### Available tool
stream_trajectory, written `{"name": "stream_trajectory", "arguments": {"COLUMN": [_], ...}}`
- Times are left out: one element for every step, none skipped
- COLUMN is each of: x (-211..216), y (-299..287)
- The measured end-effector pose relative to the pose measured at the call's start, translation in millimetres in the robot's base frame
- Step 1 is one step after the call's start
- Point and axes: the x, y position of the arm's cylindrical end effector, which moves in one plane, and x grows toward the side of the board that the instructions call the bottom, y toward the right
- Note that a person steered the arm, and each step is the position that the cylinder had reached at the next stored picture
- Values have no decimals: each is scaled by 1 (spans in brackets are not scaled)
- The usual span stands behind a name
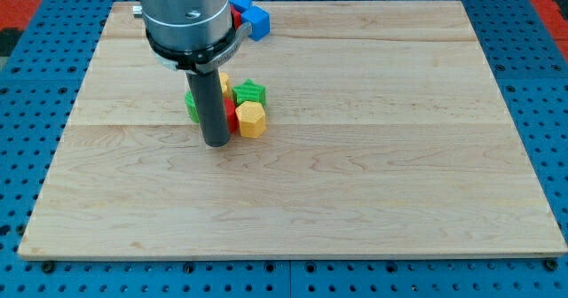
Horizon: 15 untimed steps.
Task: Place the blue cube to the top of the green circle
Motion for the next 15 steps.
{"name": "stream_trajectory", "arguments": {"x": [-6,-9,0,72,29,-89,-212,-273,-273,-273,-272,-268,-245,-211,-182], "y": [0,0,-2,22,157,245,263,218,200,109,70,72,57,57,35]}}
